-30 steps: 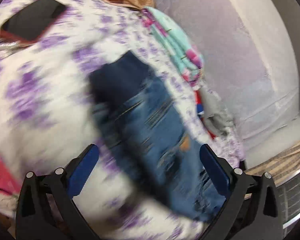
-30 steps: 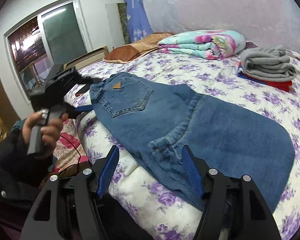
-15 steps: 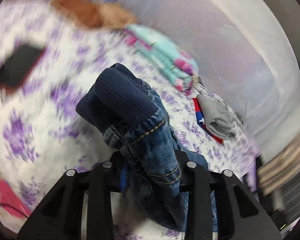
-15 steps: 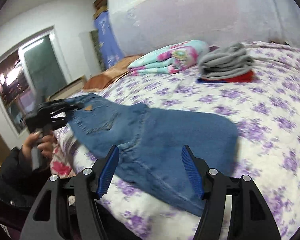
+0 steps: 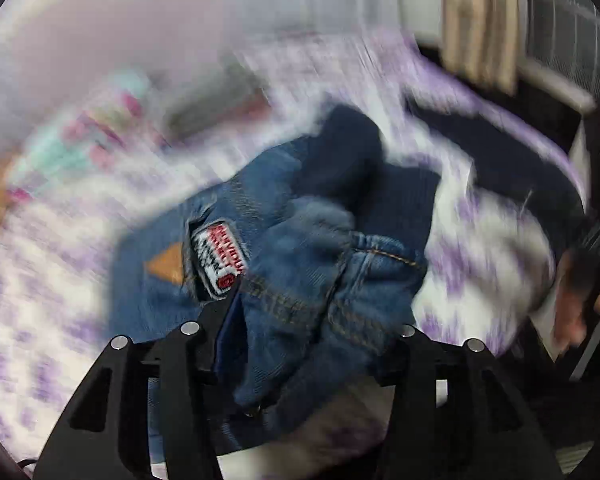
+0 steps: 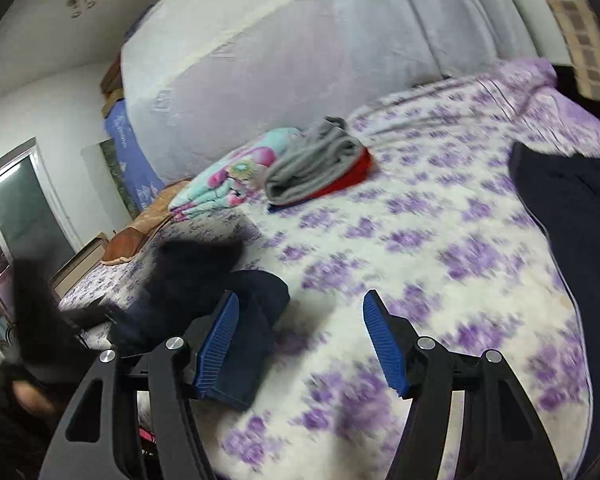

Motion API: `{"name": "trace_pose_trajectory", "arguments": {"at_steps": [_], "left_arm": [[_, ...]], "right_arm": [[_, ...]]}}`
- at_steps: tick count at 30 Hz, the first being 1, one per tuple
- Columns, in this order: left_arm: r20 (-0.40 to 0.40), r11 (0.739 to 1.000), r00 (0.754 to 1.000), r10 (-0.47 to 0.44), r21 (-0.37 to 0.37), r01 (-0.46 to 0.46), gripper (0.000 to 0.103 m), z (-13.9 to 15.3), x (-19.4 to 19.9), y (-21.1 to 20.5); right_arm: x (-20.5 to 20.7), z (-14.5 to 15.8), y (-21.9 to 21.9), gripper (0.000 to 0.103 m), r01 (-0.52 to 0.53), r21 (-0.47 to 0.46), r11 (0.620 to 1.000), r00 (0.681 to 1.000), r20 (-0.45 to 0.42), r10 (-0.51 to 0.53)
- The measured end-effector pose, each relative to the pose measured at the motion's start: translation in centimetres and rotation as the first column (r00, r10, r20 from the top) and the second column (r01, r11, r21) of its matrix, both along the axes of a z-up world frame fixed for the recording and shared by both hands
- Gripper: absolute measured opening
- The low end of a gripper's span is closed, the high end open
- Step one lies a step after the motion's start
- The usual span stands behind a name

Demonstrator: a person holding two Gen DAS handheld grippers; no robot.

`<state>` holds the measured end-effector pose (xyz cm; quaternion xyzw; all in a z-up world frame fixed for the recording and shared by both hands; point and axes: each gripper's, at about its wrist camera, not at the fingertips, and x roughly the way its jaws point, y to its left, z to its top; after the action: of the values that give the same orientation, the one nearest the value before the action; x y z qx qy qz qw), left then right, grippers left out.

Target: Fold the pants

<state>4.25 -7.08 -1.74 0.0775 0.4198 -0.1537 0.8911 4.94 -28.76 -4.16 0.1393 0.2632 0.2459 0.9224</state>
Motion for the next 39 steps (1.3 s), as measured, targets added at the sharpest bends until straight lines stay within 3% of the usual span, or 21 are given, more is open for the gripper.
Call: {"name": "trace_pose_trajectory", "arguments": {"at_steps": [2, 6, 8, 11, 13, 14, 16, 17, 18, 19, 21, 24, 25, 28, 30, 32, 34, 35, 36, 37, 39], "left_arm": [[0.015, 1.000, 1.000, -0.002, -0.015, 0.002, 0.060, -0.7, -0.5, 0.1], [-0.015, 0.991, 1.000, -0.017, -0.132, 0.014, 0.075, 1.6, -1.5, 1.5], [0.033, 0.981, 0.999, -0.038, -0.191, 0.044, 0.098, 3.2, -3.1, 1.9], [0.096, 0.971, 0.992, -0.080, -0.216, 0.099, 0.098, 4.1, -5.1, 1.5], [0.017, 0.968, 0.997, -0.076, -0.240, 0.077, 0.098, 2.5, -3.6, 1.3], [-0.068, 0.959, 0.995, -0.067, -0.278, 0.046, 0.098, 0.5, -2.0, 1.7], [-0.127, 0.948, 0.991, -0.051, -0.317, 0.009, 0.098, -2.1, -0.5, 2.5], [-0.102, 0.950, 0.994, -0.051, -0.310, 0.017, 0.098, -2.2, -0.7, 2.4], [-0.092, 0.951, 0.994, -0.056, -0.309, 0.025, 0.098, -2.0, -1.0, 2.4], [-0.097, 0.946, 0.993, -0.067, -0.324, 0.032, 0.098, -1.6, -1.2, 2.5], [-0.105, 0.912, 0.991, -0.084, -0.409, 0.034, 0.098, -0.5, -1.6, 4.3], [-0.075, 0.857, 0.995, -0.058, -0.515, 0.011, 0.098, 1.6, -2.9, 8.4], [-0.058, 0.842, 0.998, -0.033, -0.540, -0.003, 0.098, 2.2, -3.0, 10.0], [-0.066, 0.821, 0.990, 0.127, -0.553, -0.143, 0.098, 2.1, -3.0, 15.4], [-0.141, 0.792, 0.969, 0.204, -0.557, -0.247, 0.098, 0.2, -1.8, 18.1], [-0.208, 0.776, 0.961, 0.182, -0.570, -0.270, 0.098, -1.8, -0.4, 18.5], [-0.220, 0.791, 0.969, 0.111, -0.571, -0.220, 0.098, -2.8, 0.7, 16.9], [-0.217, 0.813, 0.974, 0.067, -0.554, -0.180, 0.098, -3.2, 1.5, 15.6], [-0.196, 0.849, 0.978, 0.074, -0.502, -0.165, 0.098, -3.5, 2.2, 14.5], [-0.182, 0.869, 0.980, 0.083, -0.469, -0.161, 0.098, -3.8, 2.7, 14.1], [-0.212, 0.868, 0.972, 0.097, -0.459, -0.187, 0.099, -5.4, 4.4, 13.8]], "right_arm": [[-0.3, -0.2, -0.6, 0.065, -0.001, -0.011, 1.000, 1.000, -0.005, 0.001], [-0.4, -0.1, -0.3, 0.069, -0.069, 0.018, 0.997, 0.997, -0.021, 0.069], [-0.1, 0.4, 0.2, 0.072, -0.139, 0.103, 0.985, 0.990, -0.023, 0.142], [-0.1, 1.3, 1.2, 0.080, -0.205, 0.186, 0.961, 0.978, -0.005, 0.210], [0.3, 1.8, 2.2, 0.081, -0.187, 0.158, 0.970, 0.982, -0.005, 0.190], [0.7, 1.6, 2.9, 0.081, -0.192, 0.144, 0.971, 0.980, -0.022, 0.197], [2.5, -0.3, 5.4, 0.080, -0.208, 0.038, 0.977, 0.968, -0.134, 0.211], [3.4, -1.8, 6.3, 0.078, -0.187, -0.019, 0.982, 0.959, -0.219, 0.179], [4.4, -3.9, 6.4, 0.078, -0.180, 0.004, 0.984, 0.931, -0.323, 0.172], [4.8, -4.8, 5.8, 0.078, -0.173, 0.073, 0.982, 0.911, -0.368, 0.188], [4.8, -4.7, 4.5, 0.078, -0.159, 0.121, 0.980, 0.903, -0.384, 0.193], [3.7, -3.0, 2.6, 0.086, -0.163, 0.227, 0.960, 0.919, -0.318, 0.231], [3.1, -2.3, 2.0, 0.099, -0.177, 0.275, 0.945, 0.922, -0.290, 0.257], [2.4, -1.2, 2.6, 0.100, -0.201, 0.284, 0.938, 0.924, -0.262, 0.277], [3.1, -1.4, 4.2, 0.100, -0.225, 0.258, 0.940, 0.908, -0.294, 0.298], [4.4, -3.2, 6.2, 0.100, -0.259, 0.272, 0.927, 0.855, -0.383, 0.351], [5.6, -5.1, 7.9, 0.100, -0.274, 0.311, 0.910, 0.804, -0.445, 0.394], [6.1, -5.4, 8.5, 0.100, -0.278, 0.312, 0.908, 0.801, -0.447, 0.399], [6.4, -5.4, 9.1, 0.100, -0.283, 0.298, 0.912, 0.806, -0.442, 0.395], [7.0, -5.3, 9.8, 0.100, -0.292, 0.286, 0.913, 0.809, -0.436, 0.396], [7.8, -5.2, 11.0, 0.098, -0.326, 0.276, 0.904, 0.798, -0.433, 0.420]]}}
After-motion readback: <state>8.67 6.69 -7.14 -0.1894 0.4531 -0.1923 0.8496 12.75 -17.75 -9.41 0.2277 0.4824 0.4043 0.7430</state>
